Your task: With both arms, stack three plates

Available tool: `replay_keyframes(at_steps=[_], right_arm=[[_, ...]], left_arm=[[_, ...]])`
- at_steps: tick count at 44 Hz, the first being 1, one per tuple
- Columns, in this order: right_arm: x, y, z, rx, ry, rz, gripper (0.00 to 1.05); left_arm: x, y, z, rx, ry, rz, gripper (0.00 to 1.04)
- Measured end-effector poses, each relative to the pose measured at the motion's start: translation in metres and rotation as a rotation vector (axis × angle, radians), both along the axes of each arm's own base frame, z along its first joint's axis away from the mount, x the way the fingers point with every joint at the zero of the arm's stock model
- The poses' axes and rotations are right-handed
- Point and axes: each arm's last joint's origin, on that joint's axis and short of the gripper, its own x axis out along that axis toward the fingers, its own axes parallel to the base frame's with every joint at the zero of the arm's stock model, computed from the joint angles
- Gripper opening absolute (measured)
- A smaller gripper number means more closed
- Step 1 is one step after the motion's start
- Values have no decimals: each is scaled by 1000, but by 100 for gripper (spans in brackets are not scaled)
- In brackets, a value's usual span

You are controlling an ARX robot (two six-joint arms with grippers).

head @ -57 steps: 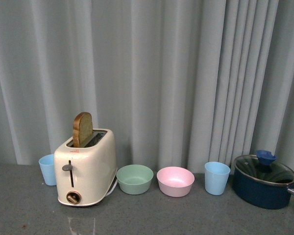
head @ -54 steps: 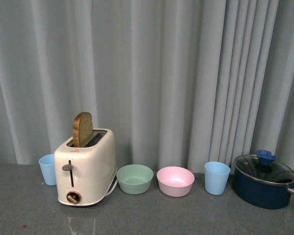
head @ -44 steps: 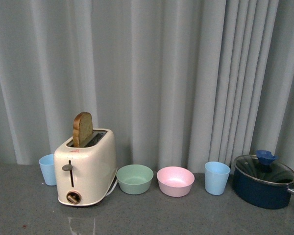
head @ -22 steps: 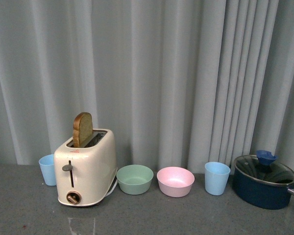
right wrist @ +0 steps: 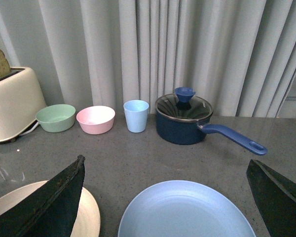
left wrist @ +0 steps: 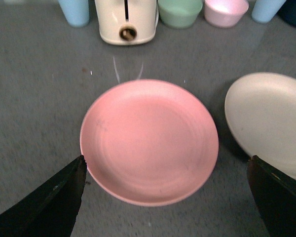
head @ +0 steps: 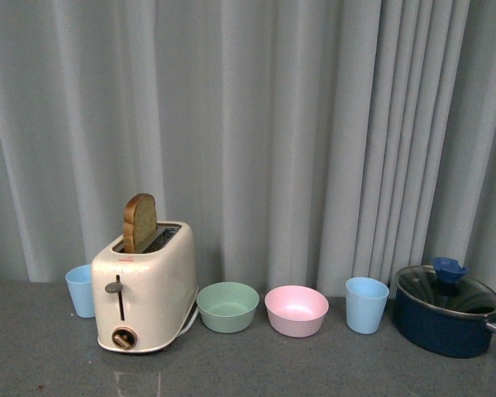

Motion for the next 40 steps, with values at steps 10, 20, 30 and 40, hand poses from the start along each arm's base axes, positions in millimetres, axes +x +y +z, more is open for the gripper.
replay_keyframes(at_steps=[10,20,30,40], right_arm=[[0,0,0,0,0,0,97],[0,0,0,0,0,0,97],[0,0,0,0,0,0,97],[0,0,0,0,0,0,97]], left_arm=[[72,3,36,65,-47,-70,98],[157,7,-1,151,301,-160,98],[192,30,-46,183,494,-142,98],[205,56,-75,201,600,-87,98]])
